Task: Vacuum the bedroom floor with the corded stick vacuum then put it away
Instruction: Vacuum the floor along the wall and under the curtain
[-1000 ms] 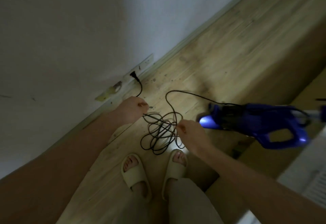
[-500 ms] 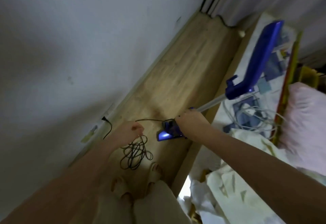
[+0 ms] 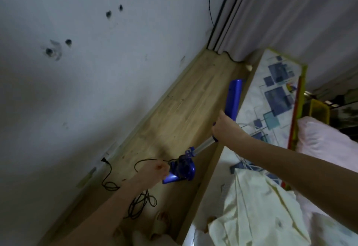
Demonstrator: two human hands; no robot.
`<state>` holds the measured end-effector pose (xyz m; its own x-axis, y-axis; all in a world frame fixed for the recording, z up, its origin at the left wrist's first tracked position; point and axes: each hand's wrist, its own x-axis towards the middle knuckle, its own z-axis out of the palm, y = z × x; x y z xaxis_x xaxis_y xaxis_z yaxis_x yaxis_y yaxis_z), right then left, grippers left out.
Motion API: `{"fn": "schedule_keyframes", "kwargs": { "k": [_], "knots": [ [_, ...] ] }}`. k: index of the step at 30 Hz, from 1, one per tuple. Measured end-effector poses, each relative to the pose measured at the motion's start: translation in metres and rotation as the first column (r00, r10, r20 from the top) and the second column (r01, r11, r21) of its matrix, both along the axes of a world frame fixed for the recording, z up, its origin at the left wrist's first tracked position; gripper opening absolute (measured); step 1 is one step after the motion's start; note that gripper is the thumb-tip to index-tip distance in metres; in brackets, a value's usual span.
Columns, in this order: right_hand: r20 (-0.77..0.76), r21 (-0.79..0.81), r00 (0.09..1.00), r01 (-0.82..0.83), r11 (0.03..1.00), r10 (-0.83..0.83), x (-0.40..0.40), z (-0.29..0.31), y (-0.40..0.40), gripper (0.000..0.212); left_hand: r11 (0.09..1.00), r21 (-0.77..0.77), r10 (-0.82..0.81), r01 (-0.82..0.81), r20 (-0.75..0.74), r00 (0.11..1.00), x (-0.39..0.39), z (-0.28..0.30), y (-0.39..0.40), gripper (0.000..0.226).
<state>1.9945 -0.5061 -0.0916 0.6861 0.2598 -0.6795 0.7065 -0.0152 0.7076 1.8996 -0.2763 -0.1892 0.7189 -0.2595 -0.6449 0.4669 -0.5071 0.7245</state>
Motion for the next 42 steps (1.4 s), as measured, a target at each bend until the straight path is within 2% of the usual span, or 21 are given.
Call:
{"fn": "schedule_keyframes", "kwargs": {
  "k": [2, 6, 8, 10, 11, 13, 16, 19, 21, 23, 25, 27, 29, 30, 32, 35, 38, 42],
  "knots": [
    [-0.066, 0.04, 0.998, 0.007, 0.999, -0.005, 0.006, 0.009, -0.005, 0.023, 1.0, 0.007, -0.004, 0.004, 0.024, 1.0, 0.004, 0.005, -0.012, 0.017],
    [-0.163, 0.288, 0.987, 0.038, 0.957, 0.01, 0.012, 0.017, -0.008, 0.024, 0.994, 0.073, -0.087, 0.078, 0.139, 0.986, 0.016, 0.021, -0.042, 0.021],
    [-0.175, 0.368, 0.984, 0.094, 0.925, -0.03, 0.011, 0.018, -0.009, 0.025, 1.0, 0.012, -0.017, 0.016, 0.126, 0.992, 0.021, 0.026, -0.056, 0.026],
    [-0.2, 0.442, 0.965, 0.245, 0.863, -0.171, 0.01, 0.024, -0.011, 0.029, 0.985, -0.11, 0.132, -0.131, 0.0, 0.991, 0.024, 0.029, -0.064, 0.027],
    [-0.219, 0.475, 0.936, 0.35, 0.807, -0.277, 0.008, 0.028, -0.013, 0.032, 0.968, -0.147, 0.192, -0.201, -0.074, 0.979, 0.025, 0.032, -0.068, 0.026],
    [-0.23, 0.535, 0.856, 0.508, 0.674, -0.463, 0.004, 0.036, -0.017, 0.037, 0.957, -0.144, 0.235, -0.253, -0.129, 0.963, 0.028, 0.036, -0.075, 0.022],
    [-0.237, 0.61, 0.711, 0.64, 0.468, -0.662, -0.012, 0.041, -0.03, 0.039, 0.926, -0.129, 0.314, -0.354, -0.256, 0.914, 0.033, 0.049, -0.092, 0.015],
    [-0.285, 0.663, 0.513, 0.716, 0.22, -0.81, -0.041, 0.037, -0.041, 0.044, 0.863, -0.182, 0.358, -0.471, -0.437, 0.825, 0.034, 0.055, -0.113, 0.019],
    [-0.352, 0.687, 0.36, 0.726, 0.022, -0.864, -0.065, 0.033, -0.045, 0.045, 0.853, -0.212, 0.335, -0.477, -0.478, 0.812, 0.031, 0.053, -0.125, 0.022],
    [-0.459, 0.666, 0.165, 0.715, -0.215, -0.873, -0.091, 0.026, -0.047, 0.045, 0.873, -0.209, 0.302, -0.441, -0.478, 0.825, 0.024, 0.047, -0.131, 0.023],
    [-0.584, 0.608, -0.05, 0.634, -0.478, -0.81, -0.12, 0.015, -0.045, 0.041, 0.895, -0.178, 0.283, -0.409, -0.482, 0.829, 0.014, 0.034, -0.132, 0.024],
    [-0.724, 0.505, -0.22, 0.476, -0.72, -0.653, -0.148, 0.005, -0.032, 0.035, 0.916, -0.121, 0.274, -0.382, -0.507, 0.817, 0.0, 0.021, -0.128, 0.022],
    [-0.867, 0.302, -0.332, 0.242, -0.922, -0.371, -0.175, -0.004, -0.009, 0.036, 0.923, -0.092, 0.26, -0.373, -0.566, 0.783, -0.017, 0.008, -0.123, 0.023],
    [-0.902, 0.203, -0.357, 0.145, -0.968, -0.243, -0.187, -0.008, 0.004, 0.037, 0.924, -0.084, 0.25, -0.373, -0.605, 0.756, -0.027, 0.004, -0.121, 0.021],
    [-0.922, 0.058, -0.38, 0.053, -0.997, -0.074, -0.208, -0.02, 0.029, 0.037, 0.935, -0.076, 0.216, -0.346, -0.652, 0.727, -0.043, -0.002, -0.112, 0.009],
    [-0.904, -0.133, -0.4, -0.081, -0.988, 0.154, -0.229, -0.034, 0.058, 0.036, 0.951, -0.037, 0.197, -0.307, -0.694, 0.692, -0.055, -0.014, -0.089, 0.011],
    [-0.876, -0.203, -0.418, -0.135, -0.97, 0.242, -0.236, -0.041, 0.077, 0.042, 0.939, -0.019, 0.222, -0.344, -0.73, 0.646, -0.061, -0.027, -0.068, 0.008],
    [-0.855, -0.258, -0.396, -0.237, -0.937, 0.336, -0.235, -0.049, 0.093, 0.045, 0.909, -0.084, 0.211, -0.407, -0.751, 0.626, -0.066, -0.042, -0.066, 0.02]
  ]
}}
